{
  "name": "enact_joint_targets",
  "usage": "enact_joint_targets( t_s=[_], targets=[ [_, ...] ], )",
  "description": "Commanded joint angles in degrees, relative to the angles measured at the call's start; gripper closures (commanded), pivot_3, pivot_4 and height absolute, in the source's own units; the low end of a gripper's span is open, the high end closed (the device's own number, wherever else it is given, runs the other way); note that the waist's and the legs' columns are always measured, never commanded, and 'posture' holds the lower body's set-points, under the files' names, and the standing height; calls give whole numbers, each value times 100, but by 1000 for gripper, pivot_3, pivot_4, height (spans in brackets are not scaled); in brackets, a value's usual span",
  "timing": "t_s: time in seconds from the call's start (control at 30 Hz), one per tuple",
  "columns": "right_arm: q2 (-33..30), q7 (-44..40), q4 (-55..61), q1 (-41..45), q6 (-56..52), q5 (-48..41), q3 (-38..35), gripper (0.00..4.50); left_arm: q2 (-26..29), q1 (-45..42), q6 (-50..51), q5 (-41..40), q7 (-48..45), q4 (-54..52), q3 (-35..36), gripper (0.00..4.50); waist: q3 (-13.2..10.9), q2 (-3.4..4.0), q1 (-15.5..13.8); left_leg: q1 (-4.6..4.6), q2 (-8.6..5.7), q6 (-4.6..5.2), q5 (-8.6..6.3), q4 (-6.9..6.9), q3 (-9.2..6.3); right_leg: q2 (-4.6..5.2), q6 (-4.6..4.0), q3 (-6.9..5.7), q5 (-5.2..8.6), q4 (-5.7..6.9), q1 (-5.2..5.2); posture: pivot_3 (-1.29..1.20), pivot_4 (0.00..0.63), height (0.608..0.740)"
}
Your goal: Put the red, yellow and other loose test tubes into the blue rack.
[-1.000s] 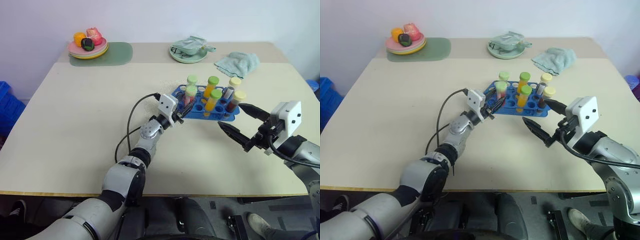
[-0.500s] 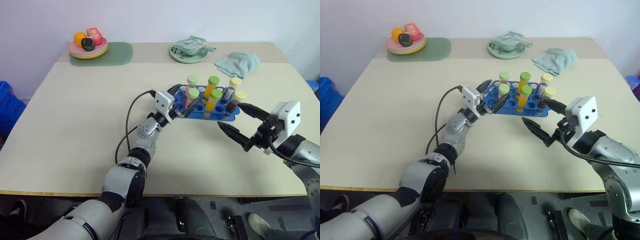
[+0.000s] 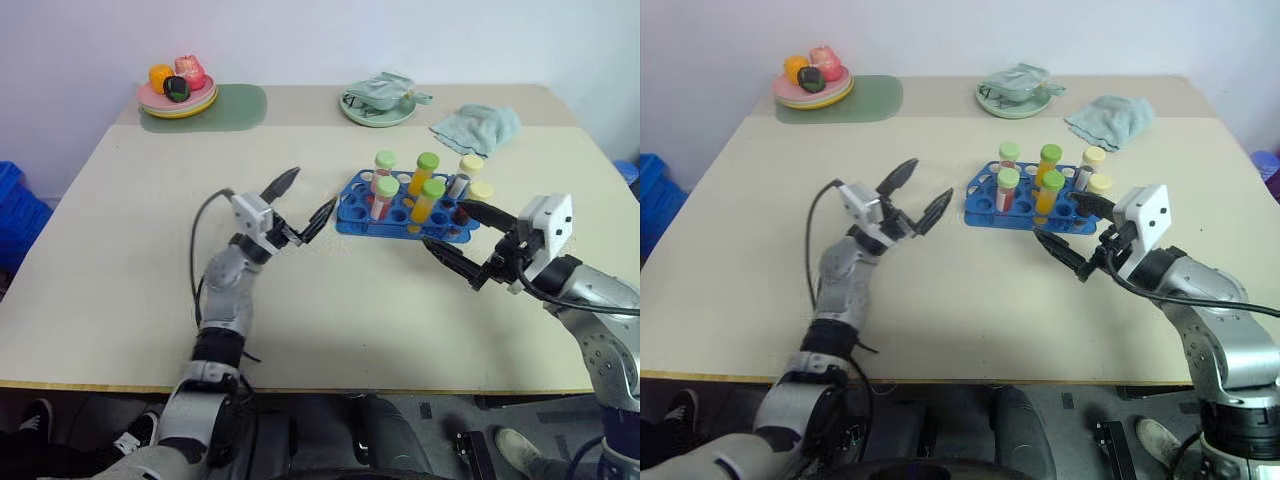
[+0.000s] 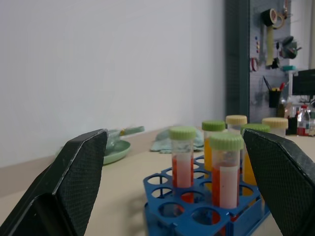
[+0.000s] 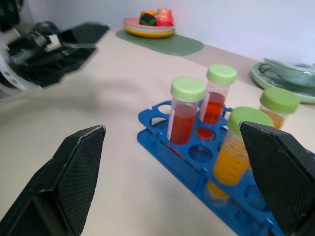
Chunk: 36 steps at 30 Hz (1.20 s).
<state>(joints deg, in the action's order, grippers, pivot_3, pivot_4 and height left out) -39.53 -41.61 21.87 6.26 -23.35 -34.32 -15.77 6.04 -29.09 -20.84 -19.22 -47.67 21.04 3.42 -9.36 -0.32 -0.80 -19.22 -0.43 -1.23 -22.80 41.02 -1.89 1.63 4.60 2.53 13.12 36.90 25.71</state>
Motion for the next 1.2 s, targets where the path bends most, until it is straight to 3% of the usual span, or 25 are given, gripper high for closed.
enact_joint_targets(
  t_s=[0.03,0.2,0.5,0.9,1.2],
  targets=[
    [-30,-193,-110,135,196,16,-74,0,597,144,898,-442,-236,-978,77,34,0,0,11,1,1,0,0,0,0,0,0,0,0,0,0,0,150,740],
    [-141,-517,-212,76,135,-100,-193,0,1887,245,2158,-1065,-880,-1412,403,34,1,2,25,4,4,0,0,-3,1,-6,-1,-2,0,1,0,0,150,740],
    [-479,-1264,-44,-687,183,-189,-446,0,3766,879,2956,-1616,-3008,-1075,871,34,0,4,30,0,-5,4,-2,-5,4,-6,-1,-5,1,-12,0,0,150,740],
    [-853,-1743,-69,-1257,107,-308,-1131,0,4479,1295,2614,-1597,-4004,-434,1429,34,-2,5,27,-6,-2,23,-13,-6,6,-5,-1,-8,1,-33,-3,0,150,740],
    [-804,-1669,98,-1388,8,-317,-1119,0,4564,1988,3360,-1972,-3746,-1424,1880,34,-2,5,32,-5,14,26,-15,-6,5,-4,0,-9,0,-39,-8,0,150,740]
  ],
)
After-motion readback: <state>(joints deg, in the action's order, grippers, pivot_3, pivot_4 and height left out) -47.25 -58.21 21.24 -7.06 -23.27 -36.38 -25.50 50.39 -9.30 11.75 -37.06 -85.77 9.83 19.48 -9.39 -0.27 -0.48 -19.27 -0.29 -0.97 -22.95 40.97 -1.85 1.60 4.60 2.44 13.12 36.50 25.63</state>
